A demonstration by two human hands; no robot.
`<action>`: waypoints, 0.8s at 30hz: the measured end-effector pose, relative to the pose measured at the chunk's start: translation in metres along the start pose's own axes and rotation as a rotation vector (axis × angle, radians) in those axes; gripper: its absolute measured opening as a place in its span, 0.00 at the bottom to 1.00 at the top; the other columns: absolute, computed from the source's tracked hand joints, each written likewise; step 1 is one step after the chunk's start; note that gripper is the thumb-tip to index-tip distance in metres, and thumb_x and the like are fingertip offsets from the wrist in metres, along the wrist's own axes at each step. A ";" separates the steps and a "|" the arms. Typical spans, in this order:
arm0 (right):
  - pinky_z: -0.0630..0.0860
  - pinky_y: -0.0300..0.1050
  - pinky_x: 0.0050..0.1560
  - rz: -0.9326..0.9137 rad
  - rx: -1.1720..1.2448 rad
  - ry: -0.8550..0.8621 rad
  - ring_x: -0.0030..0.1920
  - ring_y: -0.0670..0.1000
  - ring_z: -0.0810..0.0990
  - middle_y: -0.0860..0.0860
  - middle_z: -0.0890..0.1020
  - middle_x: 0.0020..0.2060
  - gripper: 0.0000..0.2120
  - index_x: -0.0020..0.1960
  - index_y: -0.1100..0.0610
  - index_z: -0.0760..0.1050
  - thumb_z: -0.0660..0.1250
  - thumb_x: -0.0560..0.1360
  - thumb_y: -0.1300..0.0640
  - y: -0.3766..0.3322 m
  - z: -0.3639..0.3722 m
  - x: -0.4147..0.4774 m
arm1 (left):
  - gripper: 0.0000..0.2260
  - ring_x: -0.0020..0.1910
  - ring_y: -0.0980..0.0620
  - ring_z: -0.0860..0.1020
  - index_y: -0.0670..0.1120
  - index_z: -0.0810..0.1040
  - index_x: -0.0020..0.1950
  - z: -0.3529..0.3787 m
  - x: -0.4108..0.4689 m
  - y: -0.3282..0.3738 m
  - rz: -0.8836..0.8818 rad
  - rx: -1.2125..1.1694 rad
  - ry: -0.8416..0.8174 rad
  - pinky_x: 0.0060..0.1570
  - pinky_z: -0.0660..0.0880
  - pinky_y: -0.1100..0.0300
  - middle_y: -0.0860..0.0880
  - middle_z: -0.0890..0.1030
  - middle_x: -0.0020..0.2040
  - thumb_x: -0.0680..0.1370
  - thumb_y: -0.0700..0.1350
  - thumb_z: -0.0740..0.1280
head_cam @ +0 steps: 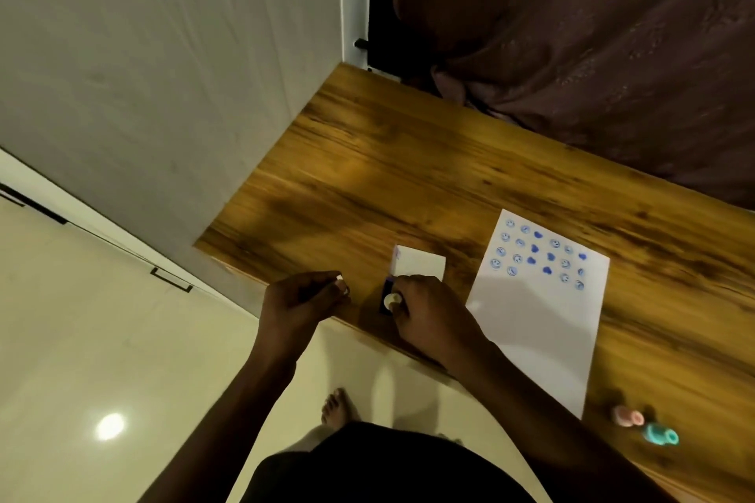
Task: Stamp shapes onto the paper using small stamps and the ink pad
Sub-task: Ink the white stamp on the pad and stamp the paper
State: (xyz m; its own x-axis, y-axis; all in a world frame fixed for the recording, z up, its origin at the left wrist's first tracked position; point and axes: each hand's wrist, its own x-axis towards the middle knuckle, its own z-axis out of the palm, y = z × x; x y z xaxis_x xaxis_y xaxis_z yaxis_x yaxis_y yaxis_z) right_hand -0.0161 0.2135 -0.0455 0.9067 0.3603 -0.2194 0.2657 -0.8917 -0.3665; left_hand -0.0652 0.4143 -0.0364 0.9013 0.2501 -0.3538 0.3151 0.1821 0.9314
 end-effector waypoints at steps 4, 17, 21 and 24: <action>0.78 0.42 0.58 0.058 -0.005 -0.008 0.56 0.54 0.84 0.53 0.85 0.56 0.16 0.63 0.55 0.78 0.70 0.77 0.52 -0.005 0.005 0.000 | 0.07 0.49 0.40 0.88 0.41 0.87 0.55 -0.003 0.004 0.000 -0.027 0.026 -0.029 0.53 0.84 0.50 0.41 0.89 0.47 0.77 0.39 0.74; 0.65 0.46 0.75 0.107 -0.135 -0.115 0.70 0.56 0.75 0.54 0.77 0.70 0.22 0.72 0.55 0.72 0.67 0.81 0.50 -0.016 0.024 0.003 | 0.06 0.48 0.41 0.88 0.45 0.89 0.52 0.001 0.026 -0.006 -0.014 0.046 -0.111 0.55 0.84 0.46 0.42 0.89 0.47 0.76 0.39 0.76; 0.61 0.47 0.77 0.128 -0.078 -0.132 0.74 0.56 0.71 0.53 0.73 0.74 0.26 0.76 0.53 0.67 0.68 0.80 0.50 -0.014 0.020 0.002 | 0.06 0.50 0.36 0.87 0.43 0.89 0.52 0.012 0.025 0.000 -0.006 0.034 -0.133 0.57 0.83 0.39 0.40 0.89 0.46 0.76 0.36 0.75; 0.70 0.54 0.72 0.148 -0.010 -0.122 0.68 0.60 0.77 0.57 0.78 0.67 0.19 0.69 0.56 0.74 0.69 0.79 0.55 -0.011 0.015 -0.002 | 0.08 0.52 0.32 0.86 0.38 0.87 0.54 0.022 0.021 0.006 0.000 0.007 -0.145 0.58 0.82 0.37 0.36 0.88 0.47 0.75 0.35 0.75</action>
State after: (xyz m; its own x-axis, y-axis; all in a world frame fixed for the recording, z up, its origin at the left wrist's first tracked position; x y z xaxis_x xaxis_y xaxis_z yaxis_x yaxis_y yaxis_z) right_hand -0.0256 0.2267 -0.0542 0.8897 0.2554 -0.3784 0.1367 -0.9399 -0.3130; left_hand -0.0378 0.3992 -0.0367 0.9347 0.1095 -0.3382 0.3167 0.1757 0.9321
